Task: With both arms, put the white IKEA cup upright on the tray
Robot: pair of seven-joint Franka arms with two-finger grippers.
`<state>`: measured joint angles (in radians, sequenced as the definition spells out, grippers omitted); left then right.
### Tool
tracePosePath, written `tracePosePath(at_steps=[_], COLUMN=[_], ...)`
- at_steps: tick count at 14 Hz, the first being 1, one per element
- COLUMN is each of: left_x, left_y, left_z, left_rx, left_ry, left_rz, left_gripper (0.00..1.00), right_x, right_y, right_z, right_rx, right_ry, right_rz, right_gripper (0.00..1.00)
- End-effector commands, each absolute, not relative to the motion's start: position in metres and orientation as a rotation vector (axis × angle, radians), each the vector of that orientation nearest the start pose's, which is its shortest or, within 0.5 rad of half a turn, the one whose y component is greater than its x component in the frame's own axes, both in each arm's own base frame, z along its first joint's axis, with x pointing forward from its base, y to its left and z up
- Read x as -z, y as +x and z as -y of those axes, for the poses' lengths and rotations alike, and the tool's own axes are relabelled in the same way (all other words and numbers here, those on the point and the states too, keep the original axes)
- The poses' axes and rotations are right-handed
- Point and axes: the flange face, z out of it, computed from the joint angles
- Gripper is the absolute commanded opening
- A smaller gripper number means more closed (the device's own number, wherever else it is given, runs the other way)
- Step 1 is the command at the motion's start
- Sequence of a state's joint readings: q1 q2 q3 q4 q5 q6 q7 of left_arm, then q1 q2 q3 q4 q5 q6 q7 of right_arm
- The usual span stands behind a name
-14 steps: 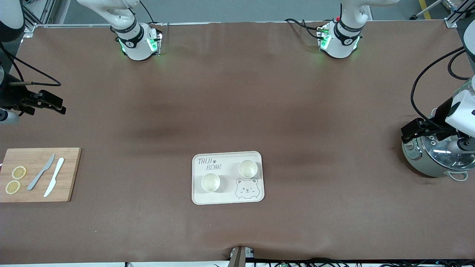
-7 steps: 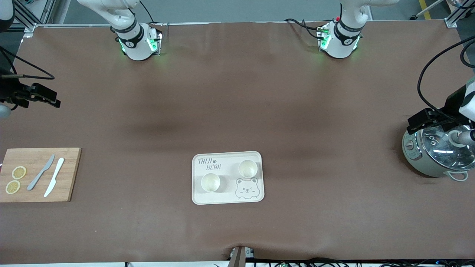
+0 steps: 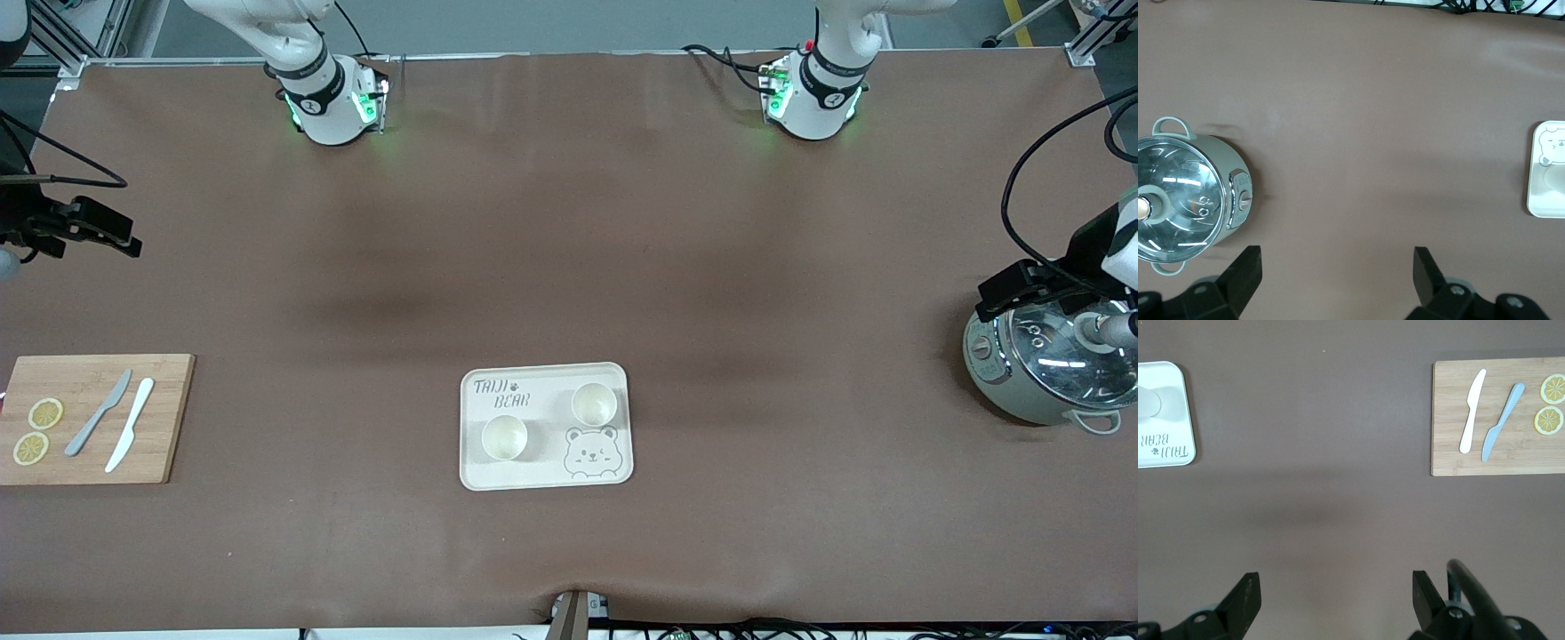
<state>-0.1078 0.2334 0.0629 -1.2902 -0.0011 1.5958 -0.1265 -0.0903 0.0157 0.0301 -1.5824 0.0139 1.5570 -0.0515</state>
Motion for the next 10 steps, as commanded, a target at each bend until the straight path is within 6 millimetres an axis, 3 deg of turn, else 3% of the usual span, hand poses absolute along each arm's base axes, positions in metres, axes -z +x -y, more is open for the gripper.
tracePosePath(at_steps=[1, 10], left_x=[-0.6271, -0.628], left_y=[0.6259, 0.6255], left_z=[0.0317, 0.03], left_rx=[0.106, 0.109], left_ry=[-3.15, -3.149], left_rz=[0.104, 0.109], left_gripper=[1.0, 1.0], right_x=[-0.6162, -0.6122], right_y=[0.5526, 0.5534], right_z=[0.0325, 0.0307], right_rx=[-0.055, -0.062], right_ry=[-3.14, -3.138], right_rz=[0.007, 0.002], right_gripper=[1.0, 1.0])
